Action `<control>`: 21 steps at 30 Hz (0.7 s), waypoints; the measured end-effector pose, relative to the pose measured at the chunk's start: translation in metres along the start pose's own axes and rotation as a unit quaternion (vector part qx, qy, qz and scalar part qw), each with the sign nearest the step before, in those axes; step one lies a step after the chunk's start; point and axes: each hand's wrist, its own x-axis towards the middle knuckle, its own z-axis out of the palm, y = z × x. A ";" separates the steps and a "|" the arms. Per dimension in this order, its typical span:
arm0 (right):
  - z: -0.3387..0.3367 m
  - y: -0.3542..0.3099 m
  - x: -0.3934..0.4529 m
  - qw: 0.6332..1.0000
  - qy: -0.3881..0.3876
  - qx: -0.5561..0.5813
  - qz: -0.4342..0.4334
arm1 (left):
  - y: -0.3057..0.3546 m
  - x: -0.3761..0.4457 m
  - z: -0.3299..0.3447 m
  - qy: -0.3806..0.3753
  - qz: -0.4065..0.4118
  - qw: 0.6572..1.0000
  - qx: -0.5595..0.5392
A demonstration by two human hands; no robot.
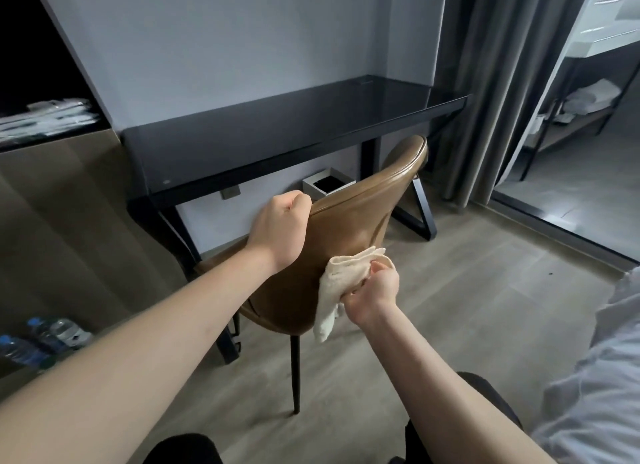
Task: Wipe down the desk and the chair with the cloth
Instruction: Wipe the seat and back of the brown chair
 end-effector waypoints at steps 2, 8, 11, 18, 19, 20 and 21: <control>0.001 -0.004 0.005 0.999 -0.008 -0.032 -0.020 | -0.001 0.001 0.001 -0.001 0.003 1.000 0.002; 0.017 -0.022 0.041 0.974 -0.011 -0.155 -0.163 | -0.009 0.006 0.001 0.005 0.018 1.000 -0.002; 0.009 -0.032 0.094 0.961 -0.015 -0.185 -0.206 | -0.013 0.008 0.004 0.012 0.038 0.999 -0.008; 0.001 -0.036 0.122 0.964 -0.009 -0.200 -0.175 | -0.014 0.009 0.004 0.023 0.055 0.998 -0.015; -0.001 -0.034 0.128 0.965 -0.006 -0.197 -0.174 | -0.014 0.009 0.004 0.021 0.054 0.998 -0.018; -0.004 -0.032 0.136 0.969 -0.009 -0.177 -0.174 | -0.013 0.009 0.004 0.018 0.051 0.998 -0.020; -0.006 -0.030 0.143 0.973 -0.006 -0.164 -0.165 | -0.013 0.009 0.004 0.015 0.048 0.999 -0.021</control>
